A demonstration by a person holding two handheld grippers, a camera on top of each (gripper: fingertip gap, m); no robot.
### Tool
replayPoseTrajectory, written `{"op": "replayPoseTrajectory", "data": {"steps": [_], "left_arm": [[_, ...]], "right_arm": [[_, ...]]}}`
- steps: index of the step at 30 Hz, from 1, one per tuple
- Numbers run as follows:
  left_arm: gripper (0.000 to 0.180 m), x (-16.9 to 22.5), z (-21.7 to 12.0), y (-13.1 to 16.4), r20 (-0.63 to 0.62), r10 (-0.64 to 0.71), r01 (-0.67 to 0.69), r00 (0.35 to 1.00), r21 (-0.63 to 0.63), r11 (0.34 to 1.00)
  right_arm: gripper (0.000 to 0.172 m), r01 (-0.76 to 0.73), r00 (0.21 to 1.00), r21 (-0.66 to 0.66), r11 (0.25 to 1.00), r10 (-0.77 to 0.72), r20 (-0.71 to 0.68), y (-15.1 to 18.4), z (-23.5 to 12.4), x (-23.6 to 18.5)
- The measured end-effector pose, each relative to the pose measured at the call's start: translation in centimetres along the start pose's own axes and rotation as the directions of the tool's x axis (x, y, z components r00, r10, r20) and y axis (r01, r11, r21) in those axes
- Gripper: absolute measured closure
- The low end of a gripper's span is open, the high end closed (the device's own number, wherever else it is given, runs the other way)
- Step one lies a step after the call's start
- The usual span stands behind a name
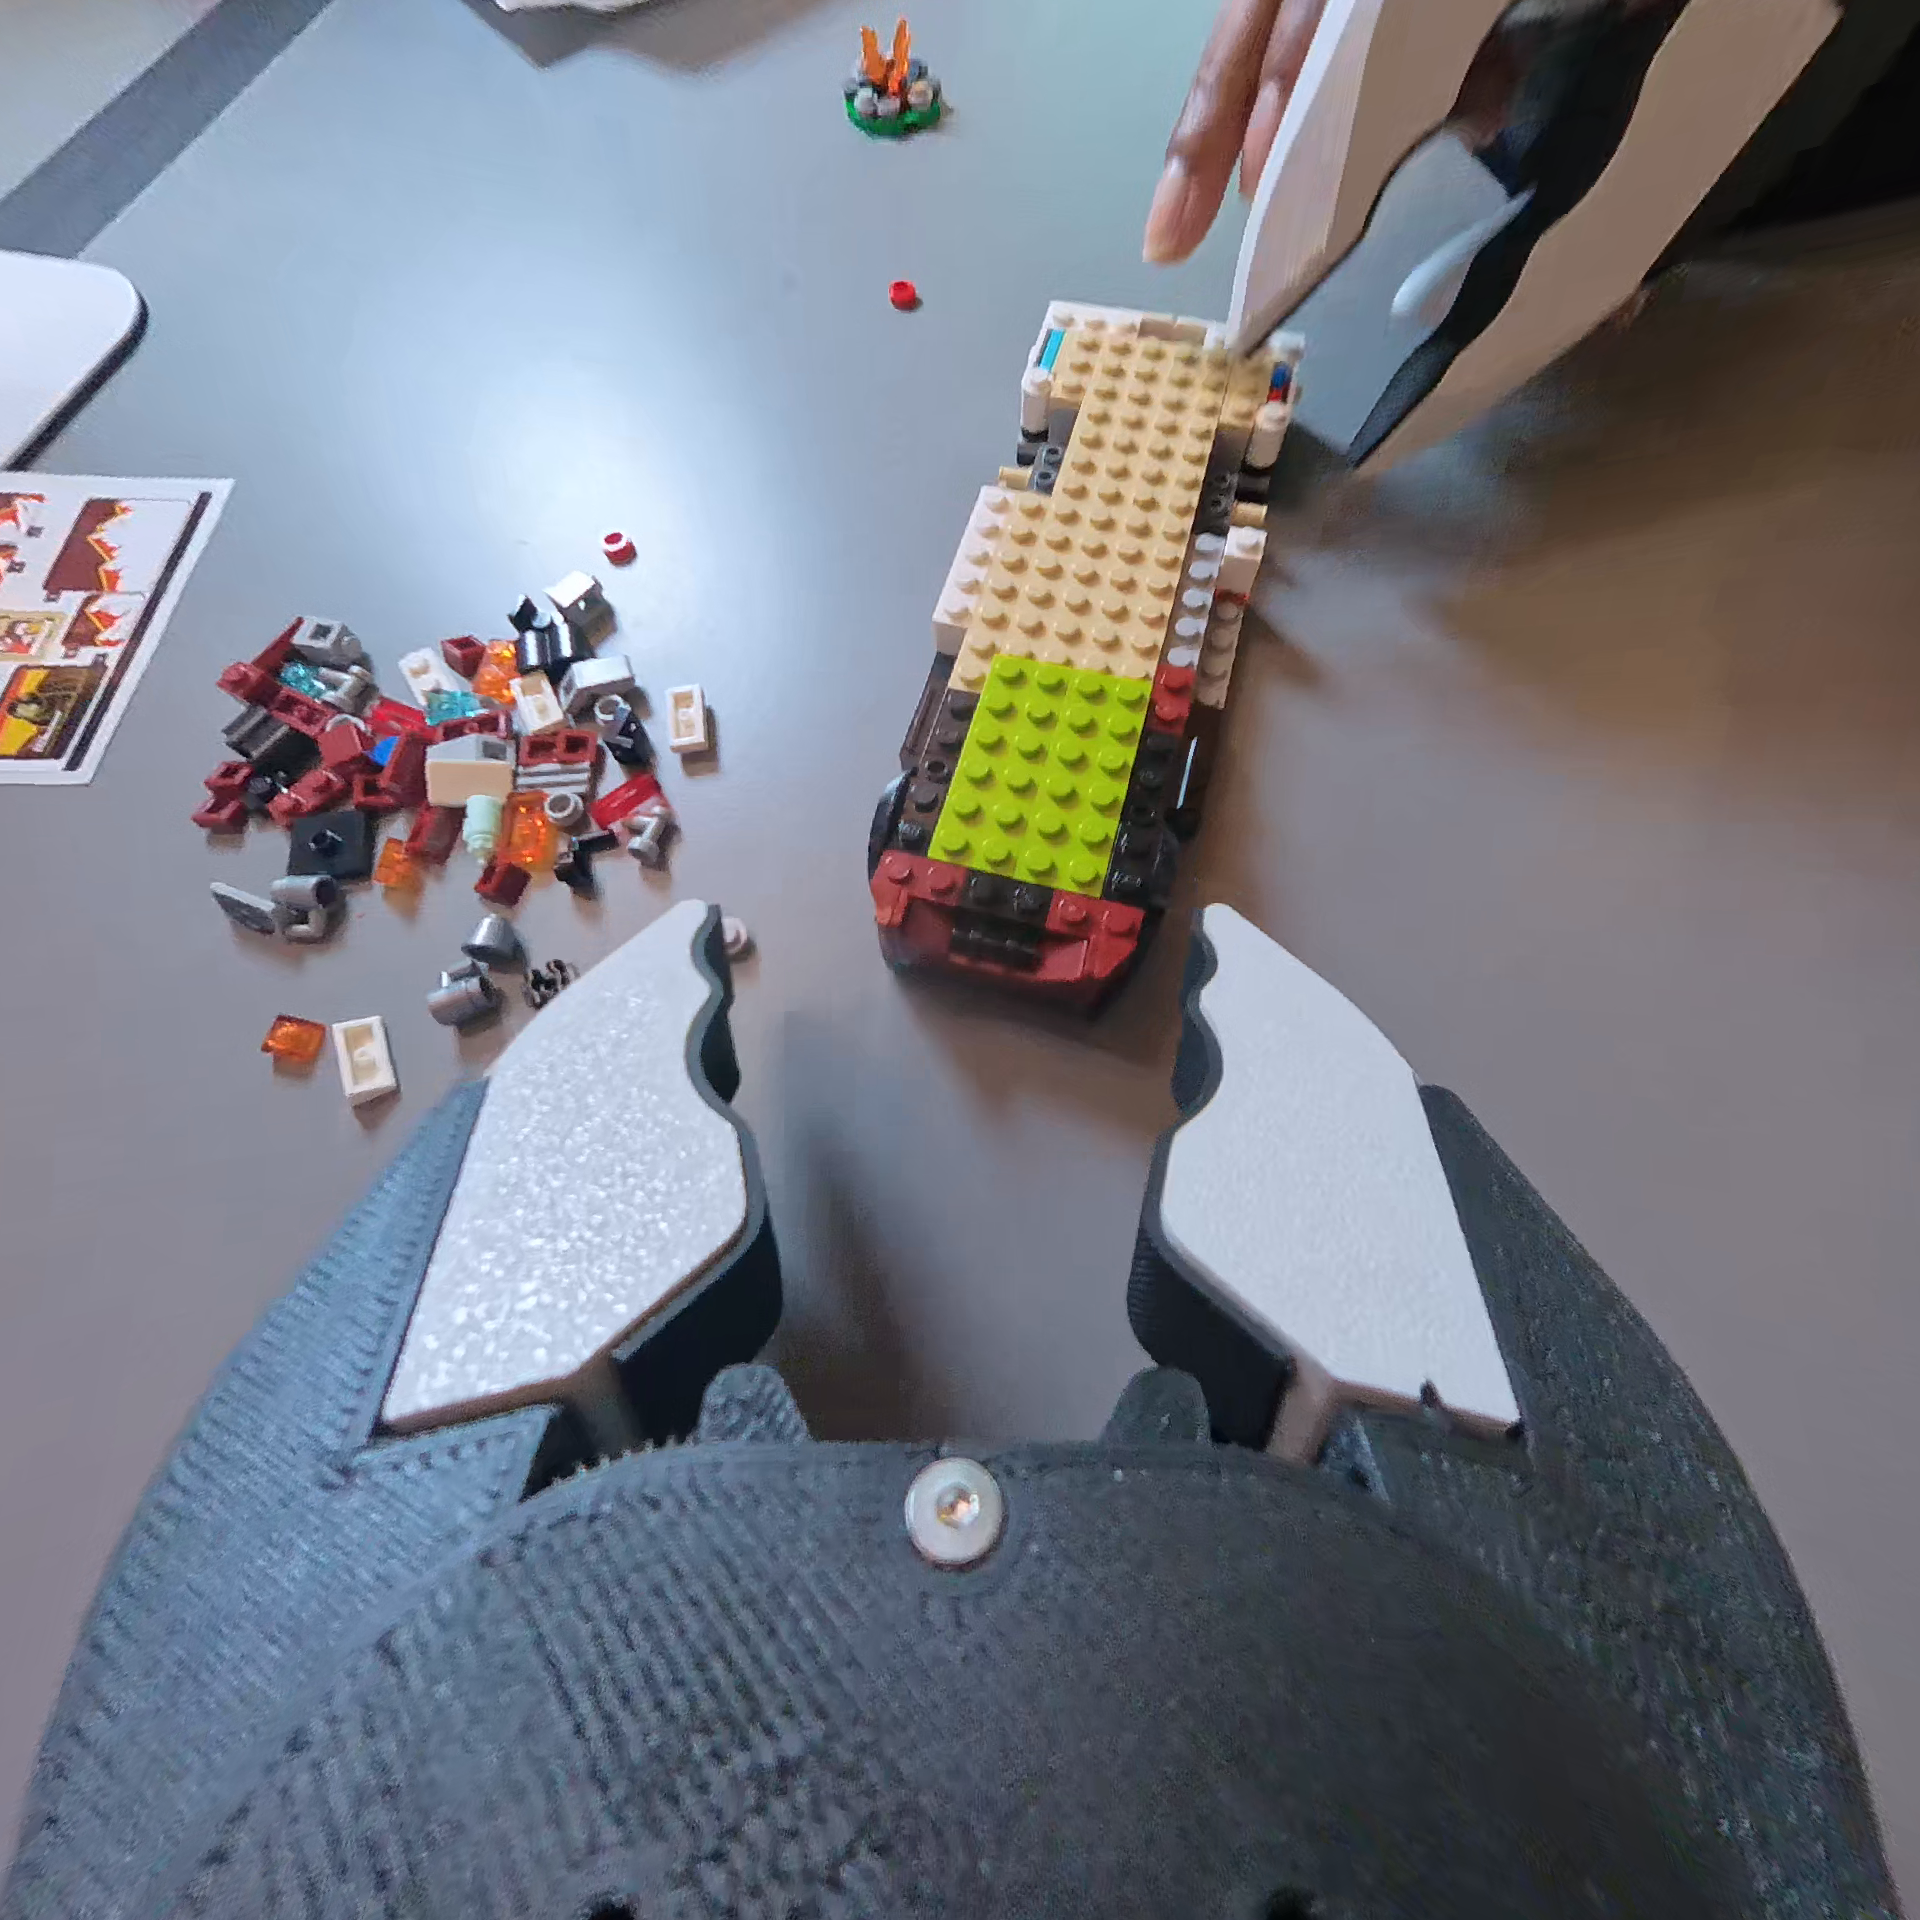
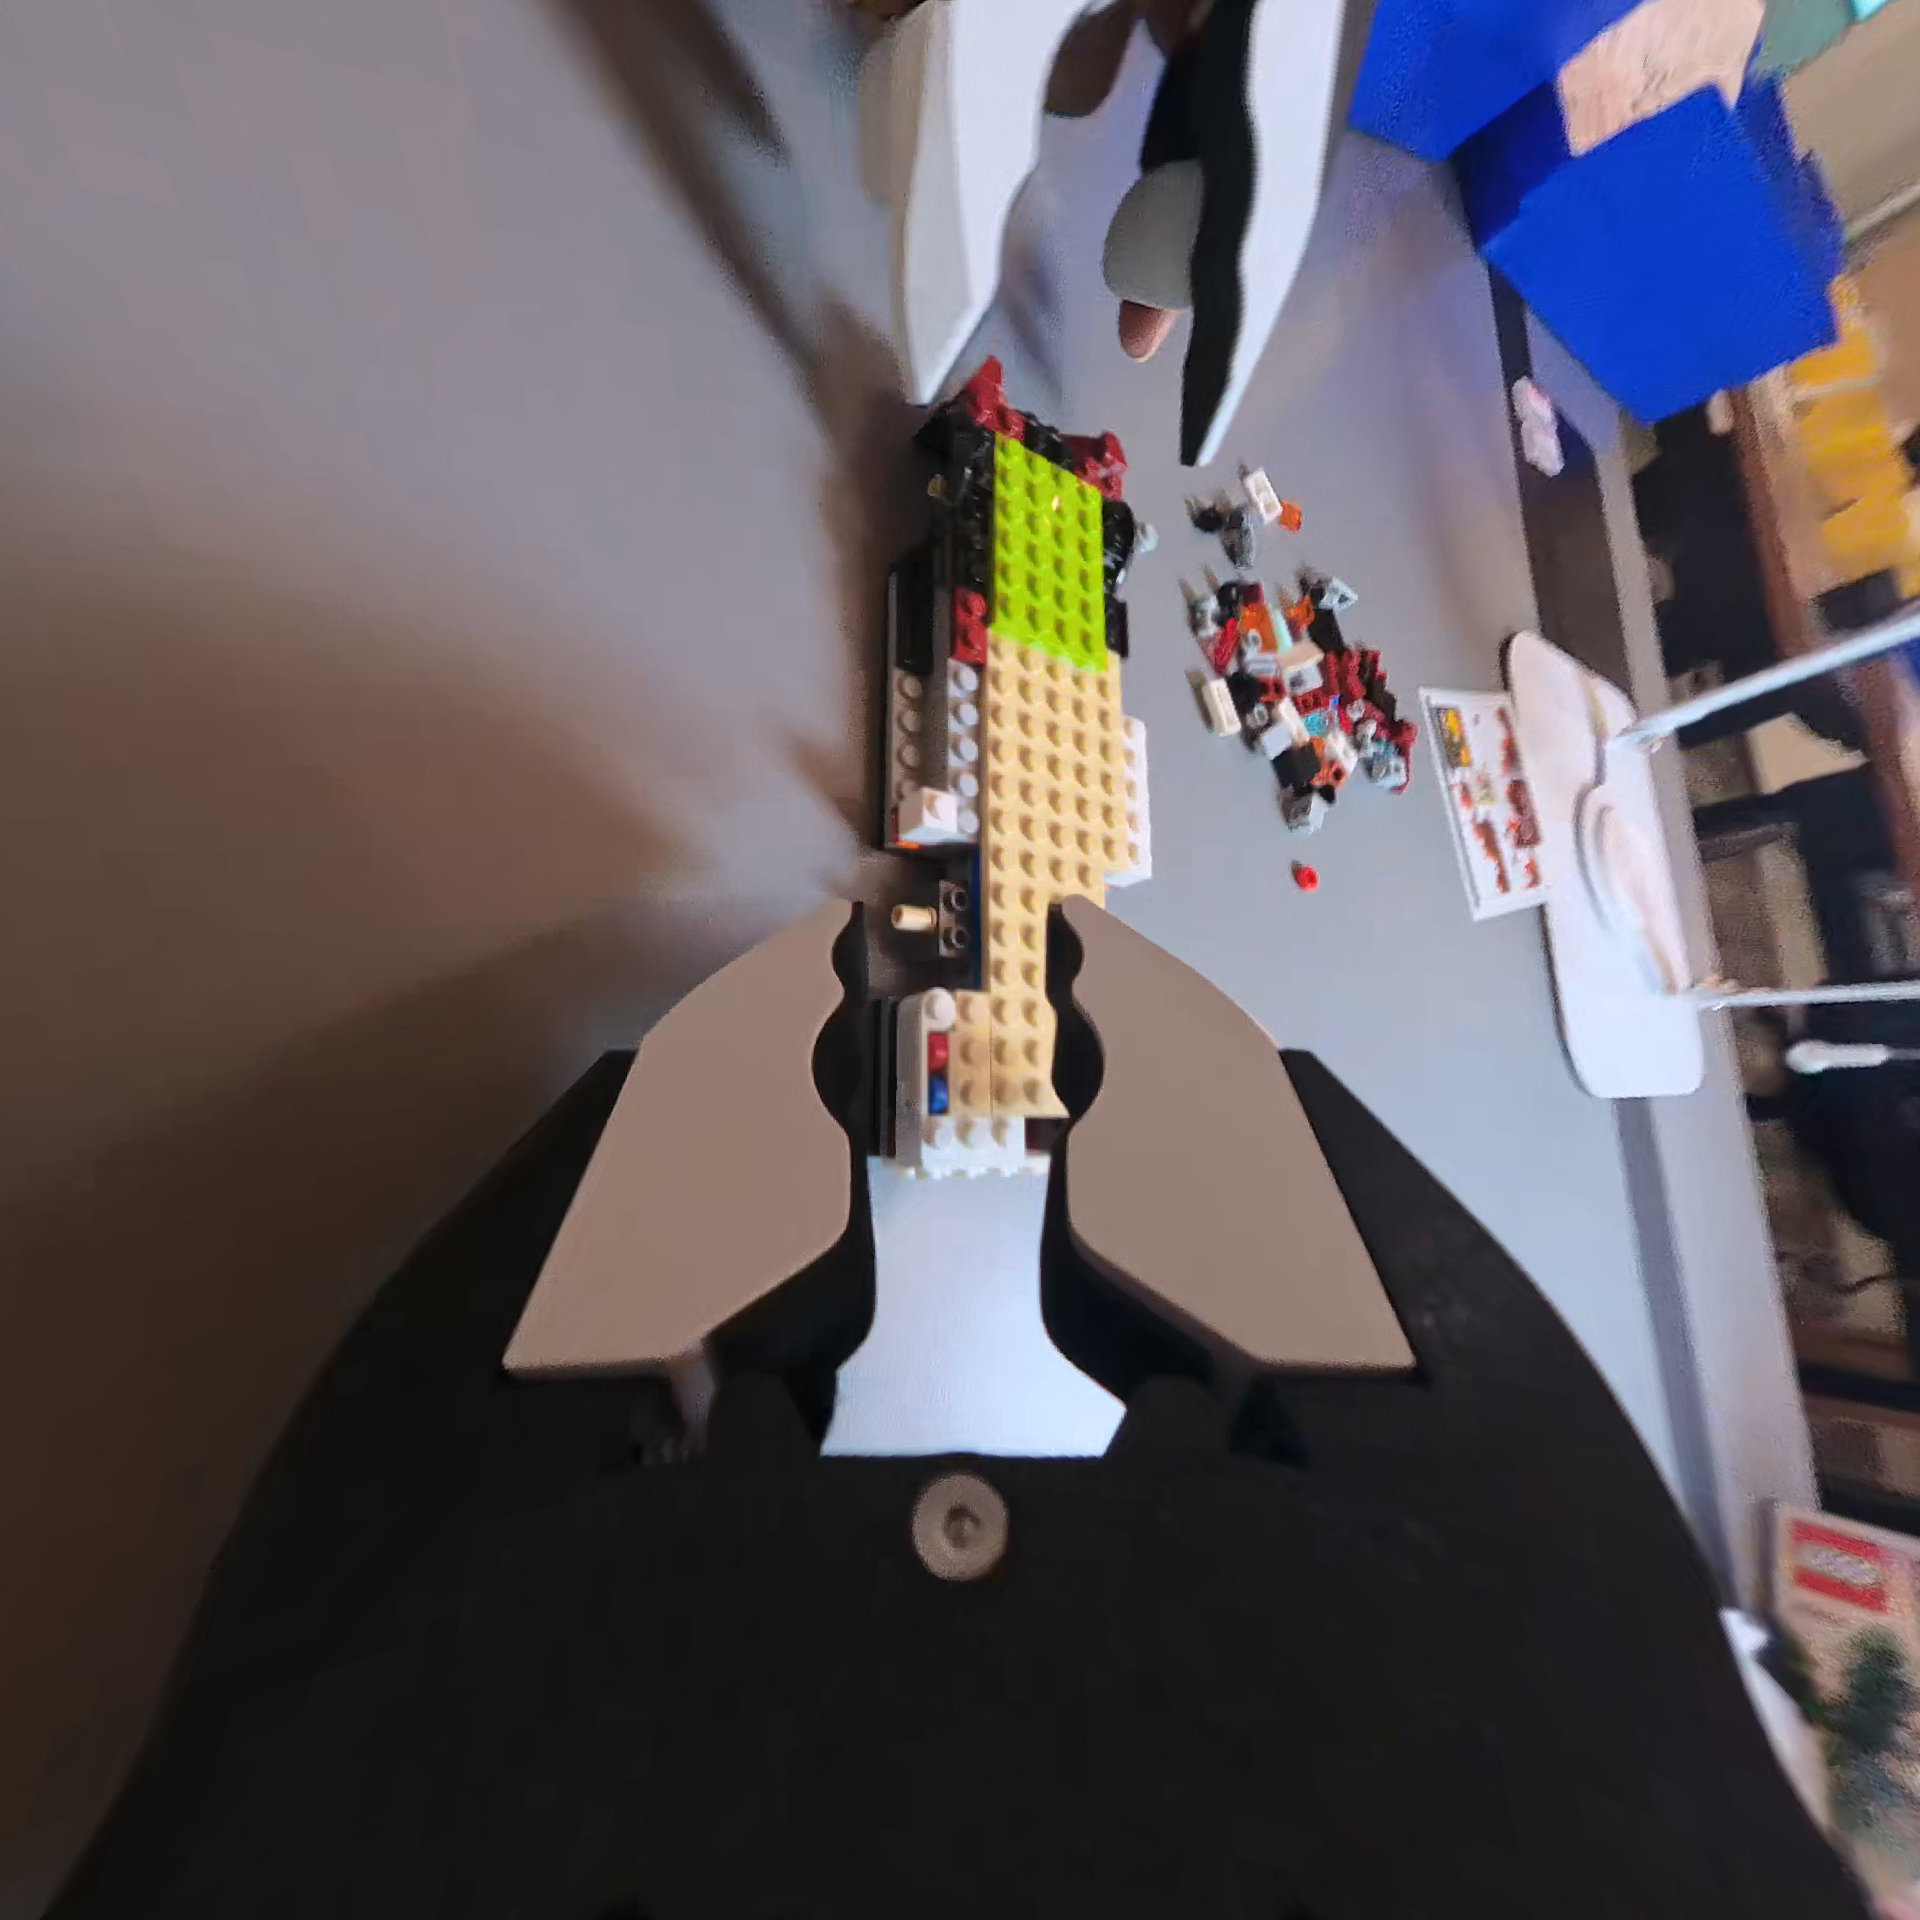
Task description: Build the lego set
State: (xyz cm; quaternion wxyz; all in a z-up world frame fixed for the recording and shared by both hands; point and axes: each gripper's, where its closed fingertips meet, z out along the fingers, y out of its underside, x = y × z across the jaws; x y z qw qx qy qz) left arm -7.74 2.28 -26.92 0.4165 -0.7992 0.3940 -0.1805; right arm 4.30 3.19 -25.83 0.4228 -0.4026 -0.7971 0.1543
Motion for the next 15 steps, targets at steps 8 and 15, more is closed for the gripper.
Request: {"op": "replayPoseTrajectory", "data": {"steps": [8,15], "left_arm": [[0.121,1.1,1.2,0.9,-0.007,0.096,-0.096,0.995,-0.081,0.992],[0.119,1.0,-0.8,-1.1,-0.019,0.052,-0.051,0.998,0.044,0.998]], "right_arm": [[0.149,-0.063,0.997,-0.115,0.991,0.067,0.028,3.2,0.0,1.1],[0.147,-0.25,0.967,0.036,0.968,0.251,-0.051,2.5,-1.7,6.1]]}}
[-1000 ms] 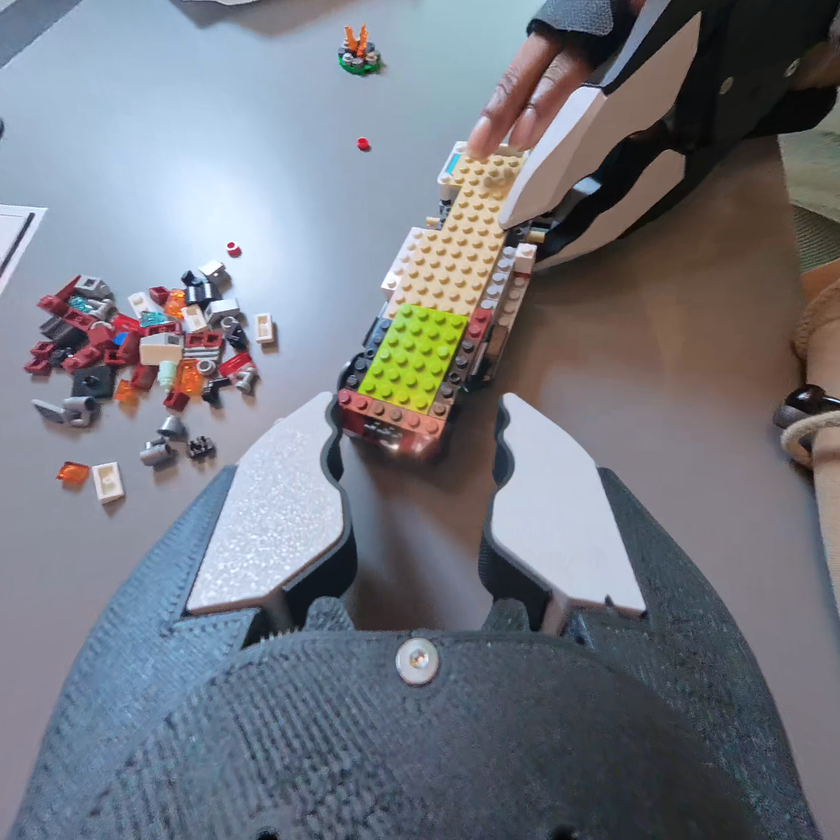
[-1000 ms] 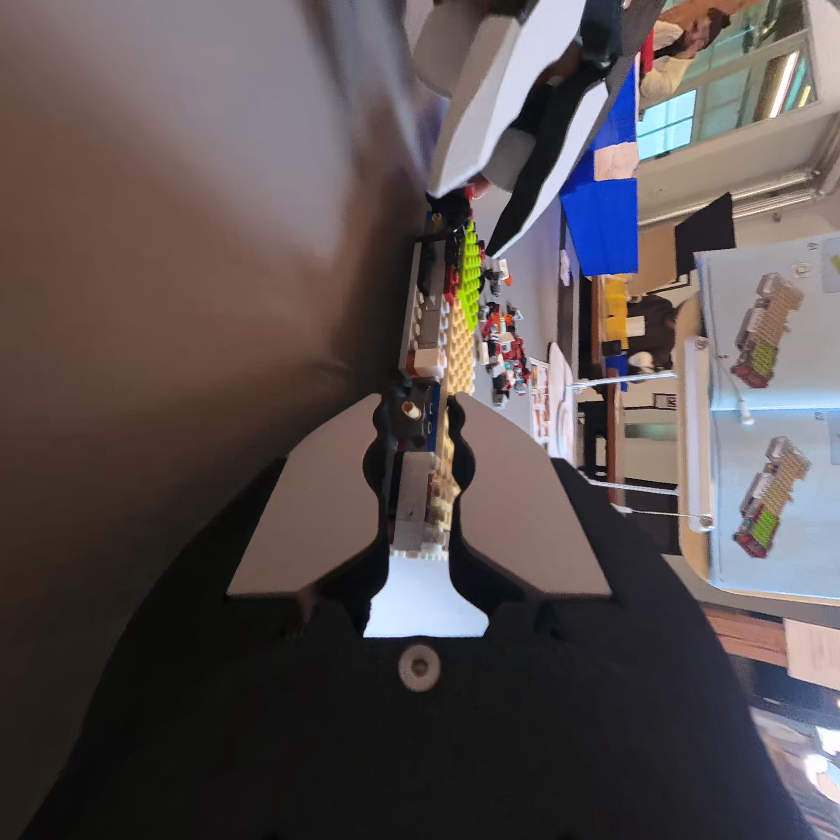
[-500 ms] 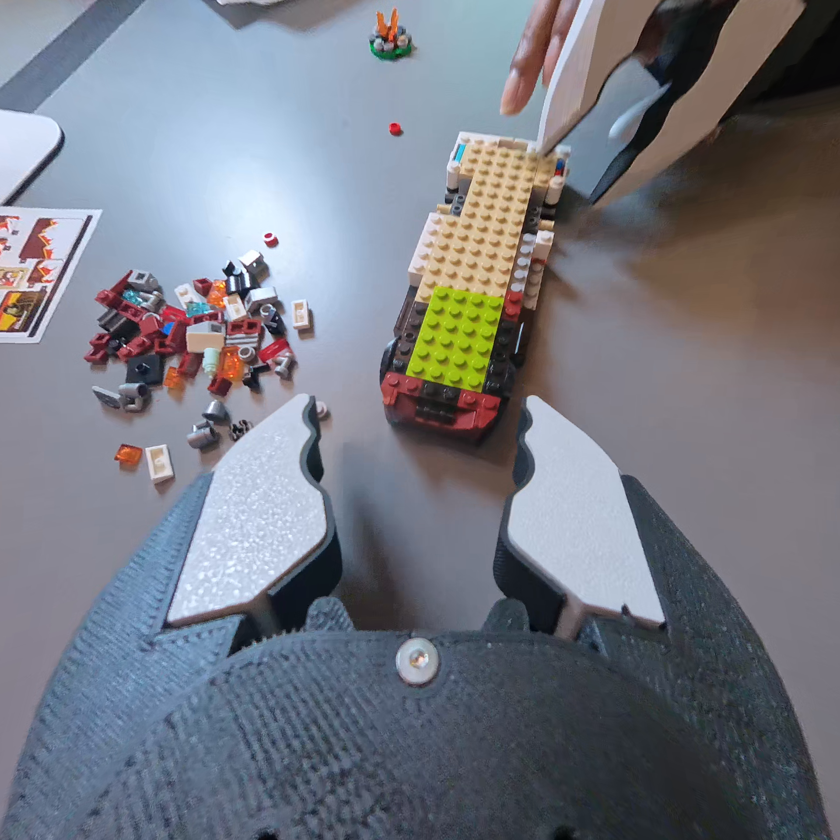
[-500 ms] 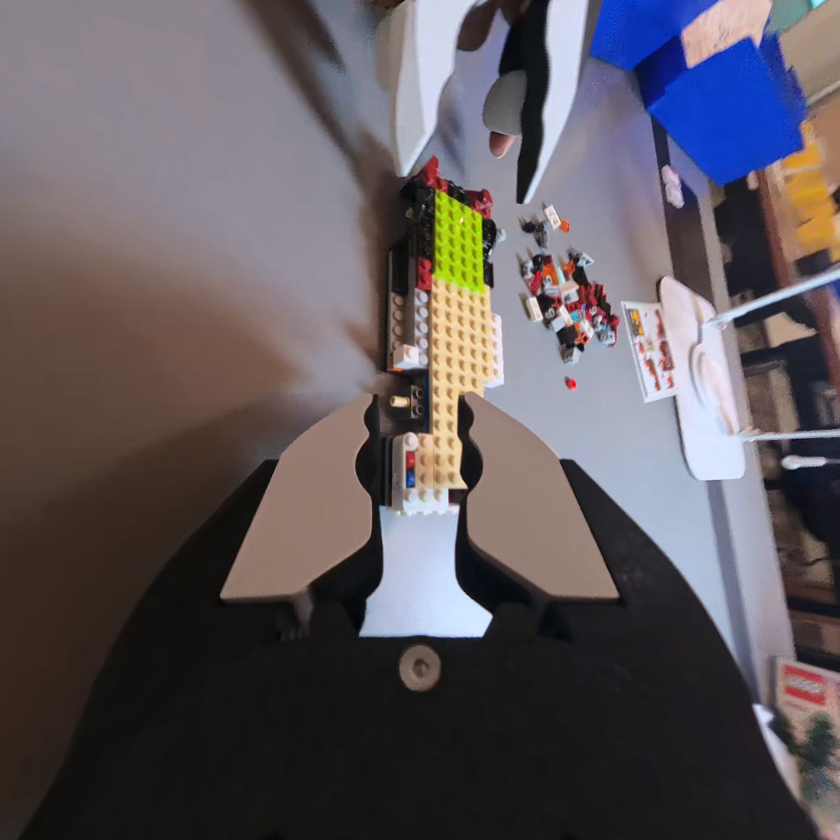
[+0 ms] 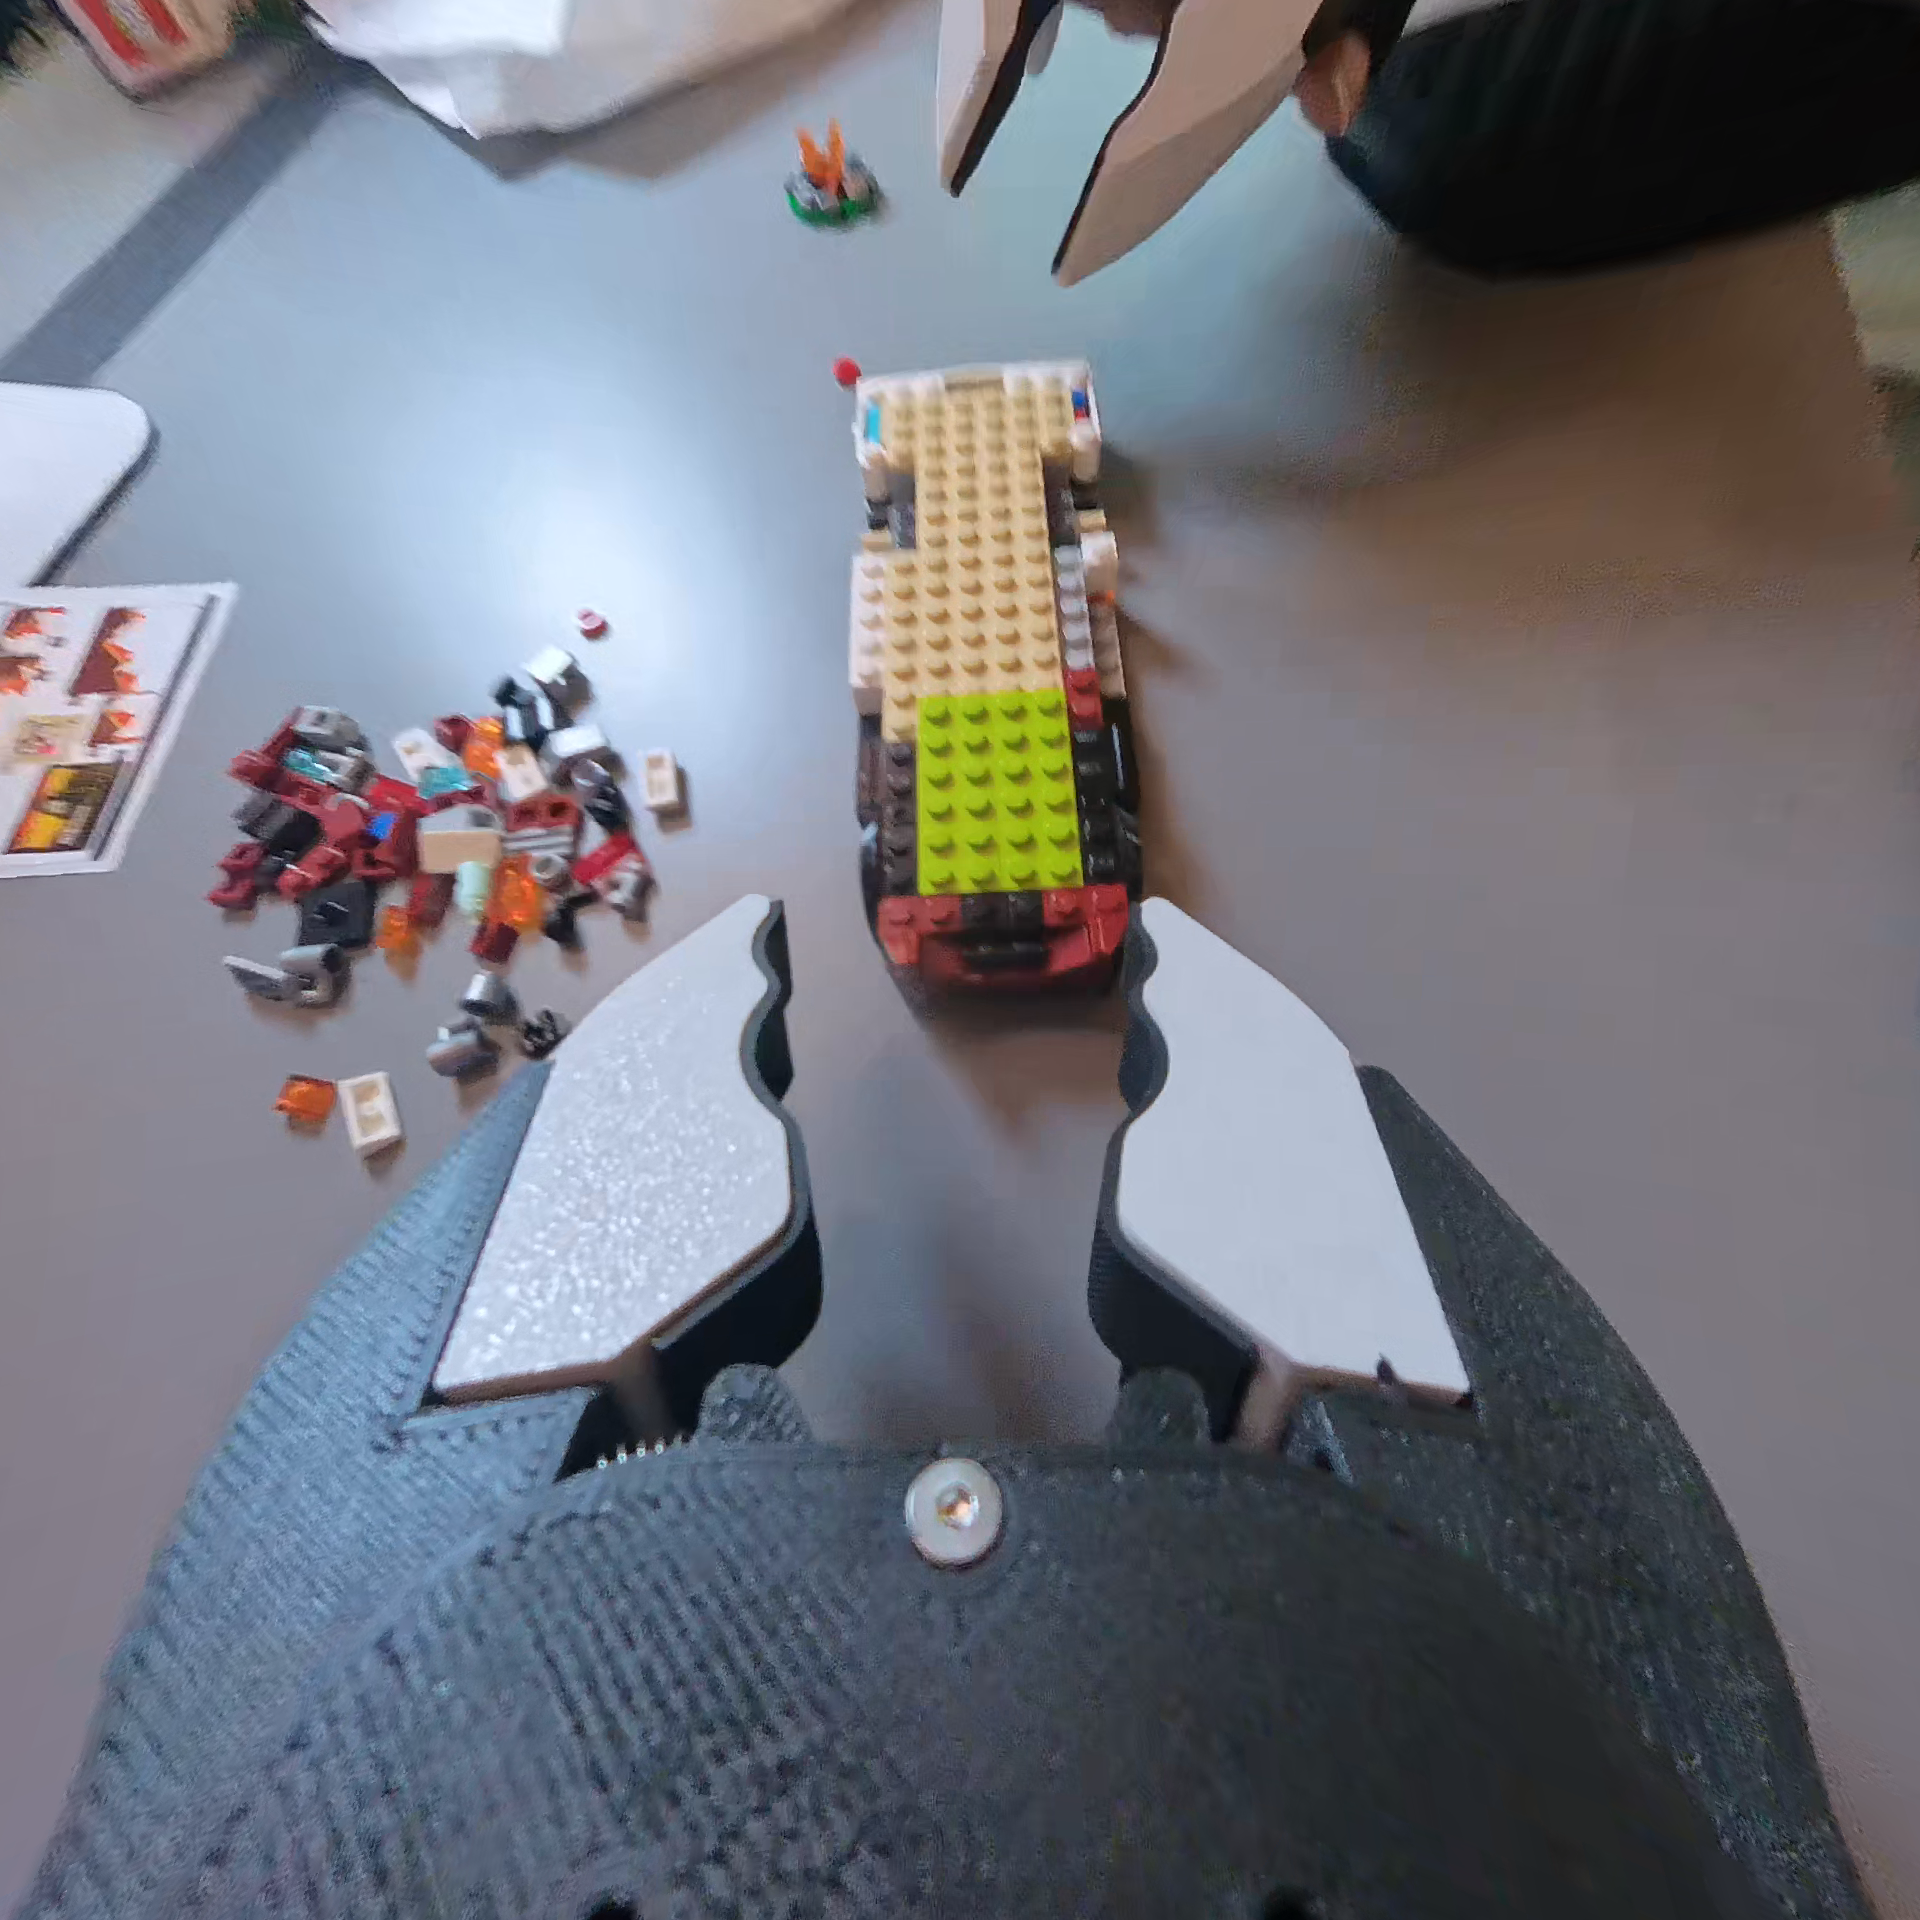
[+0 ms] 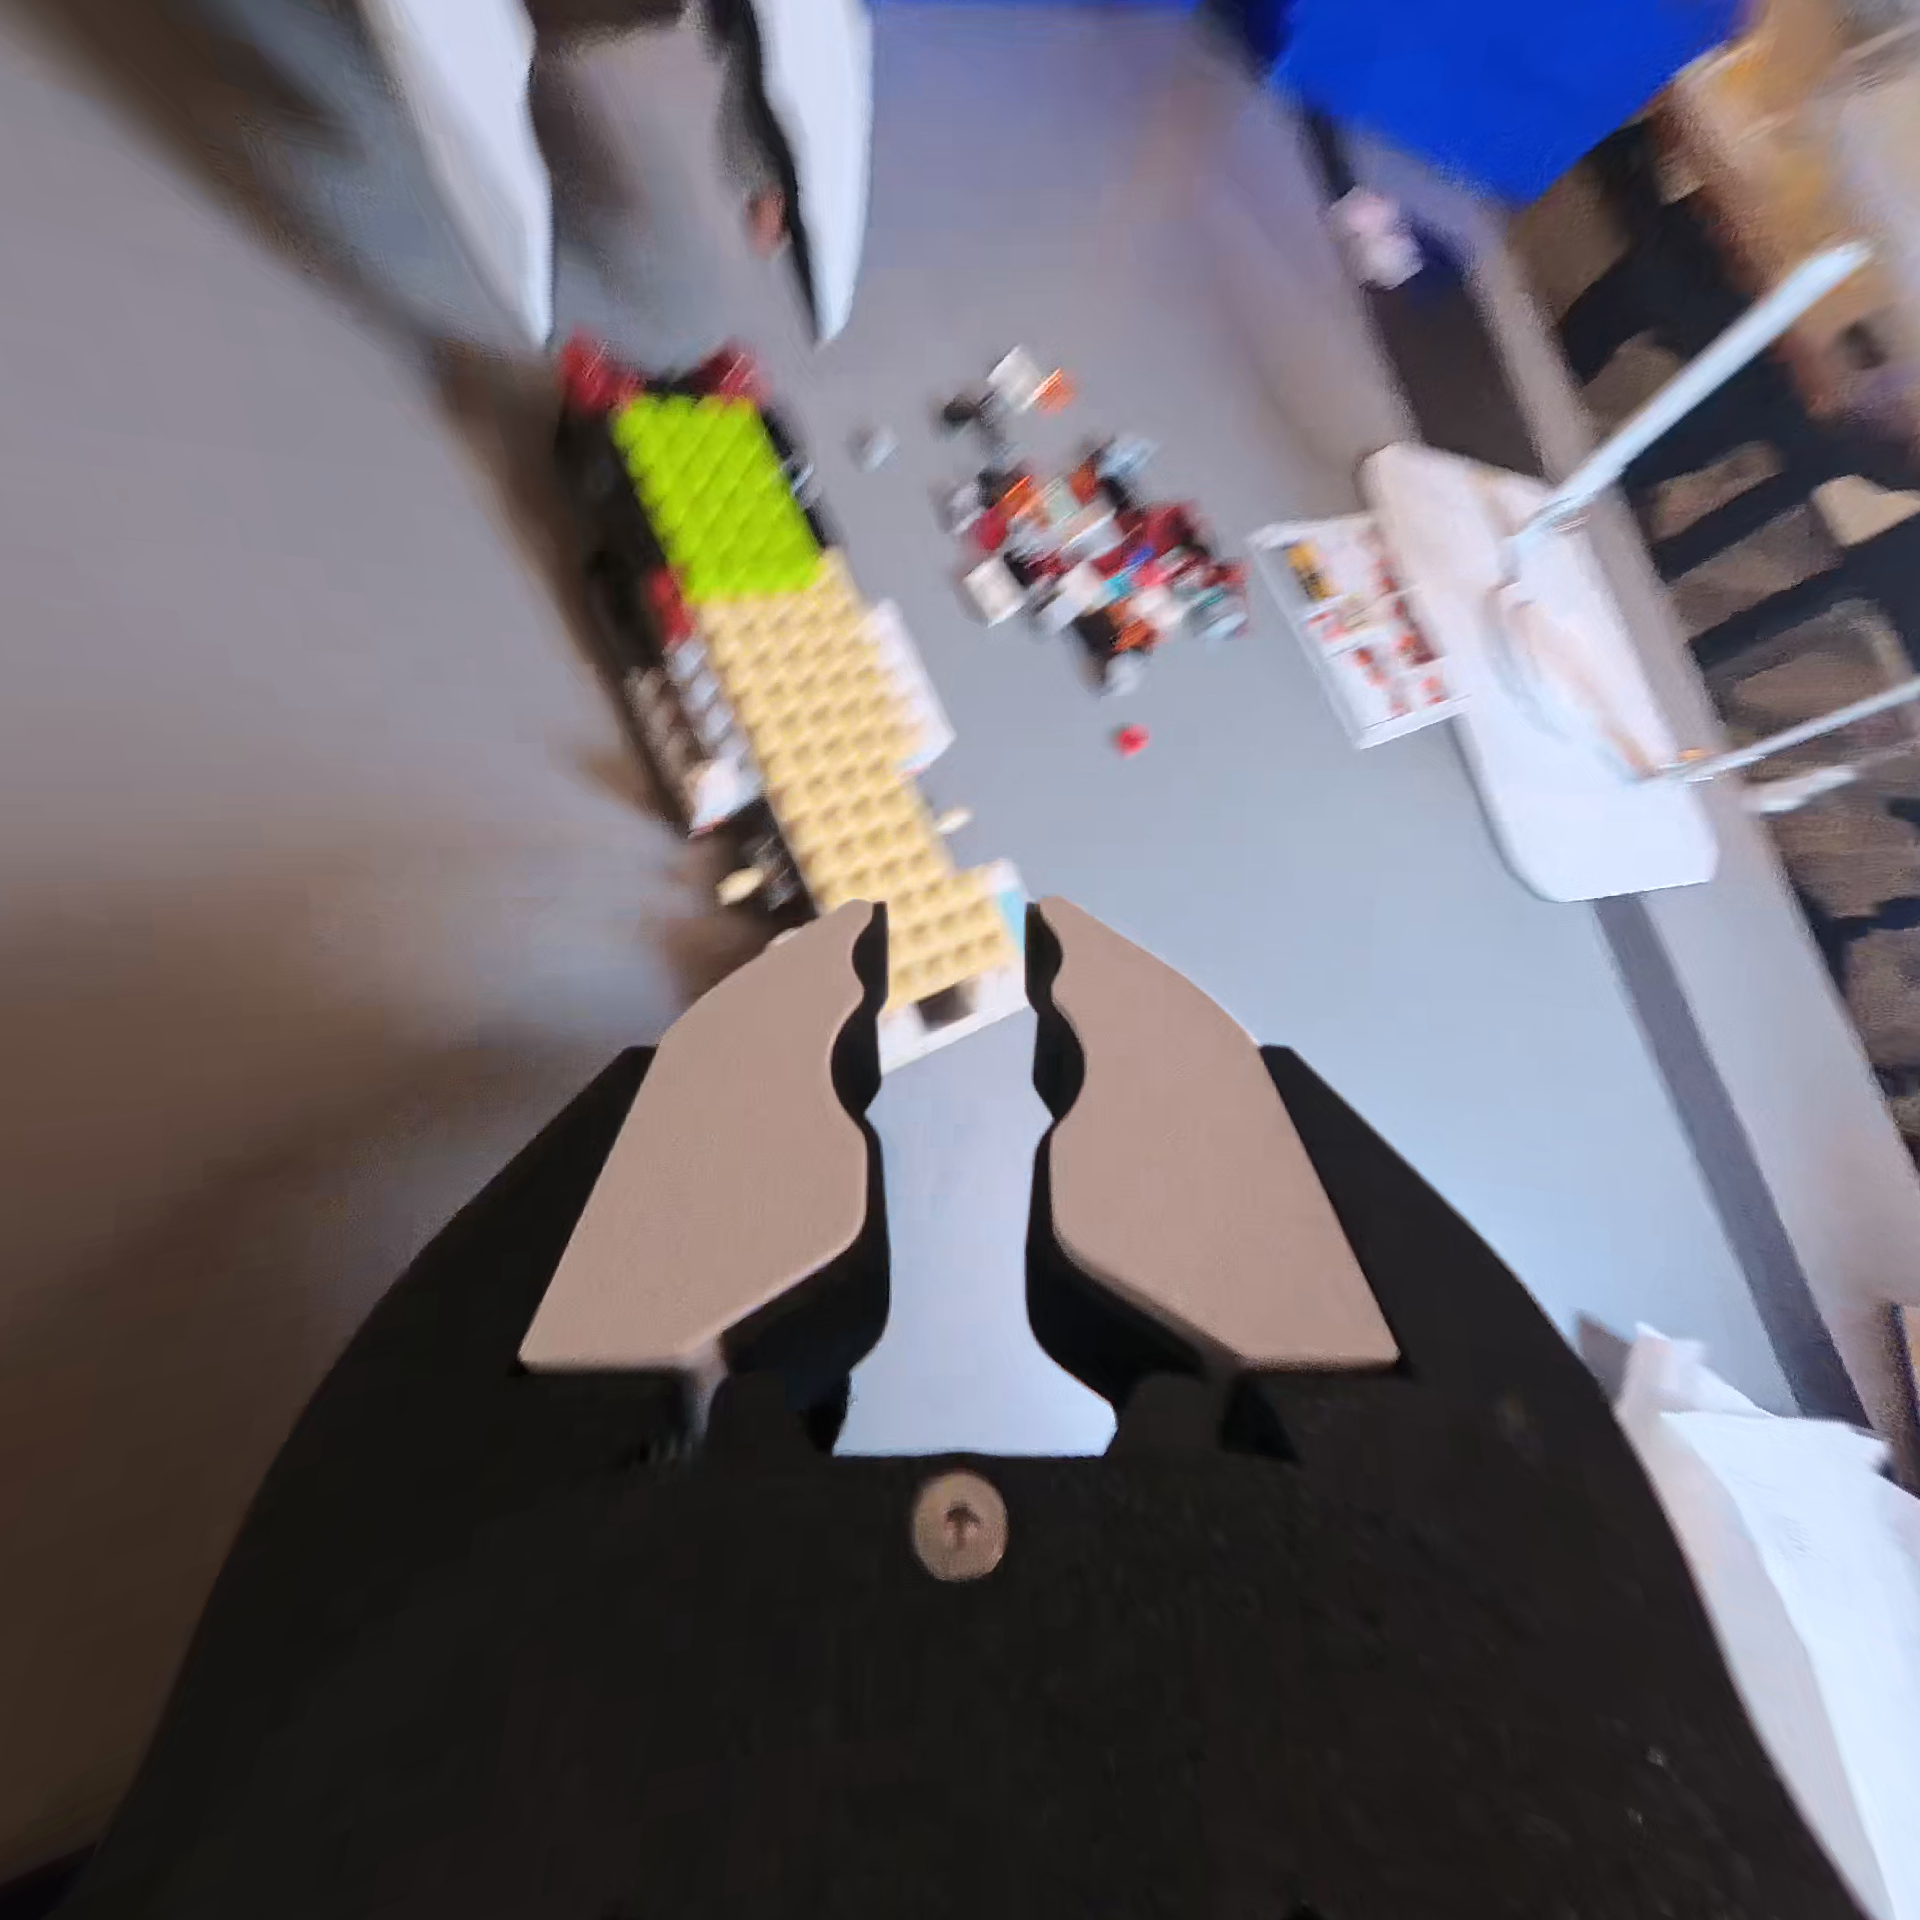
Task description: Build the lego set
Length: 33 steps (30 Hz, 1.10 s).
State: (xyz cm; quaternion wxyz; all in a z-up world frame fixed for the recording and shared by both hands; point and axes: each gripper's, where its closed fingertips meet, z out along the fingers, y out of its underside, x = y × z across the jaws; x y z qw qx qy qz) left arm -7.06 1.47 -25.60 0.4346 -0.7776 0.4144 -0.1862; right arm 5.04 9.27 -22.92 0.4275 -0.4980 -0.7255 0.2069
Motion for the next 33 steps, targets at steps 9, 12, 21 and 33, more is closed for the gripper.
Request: {"op": "replayPoseTrajectory", "data": {"steps": [9,12,21,33], "left_arm": [[0.18,-5.4,-5.4,-4.8,0.248,-0.105,0.003,0.963,0.379,0.925],[0.18,-6.4,-6.4,-4.8,0.281,-0.145,0.016,0.949,0.416,0.909],[0.18,-6.6,-6.5,-4.6,0.327,-0.095,-0.043,0.94,0.39,0.92],[0.18,-6.5,-5.9,-4.2,0.31,-0.075,-0.047,0.948,0.369,0.928]], "right_arm": [[0.165,-0.089,0.871,0.46,0.883,0.293,-0.394,-12.1,0.1,18.9],[0.171,-0.104,0.834,0.544,0.833,0.371,-0.409,-15.8,2.4,25.0],[0.172,-0.236,0.738,0.566,0.79,0.525,-0.424,-16.4,10.2,35.2],[0.172,-0.244,0.743,0.578,0.778,0.533,-0.404,-16.3,10.4,36.1]]}}
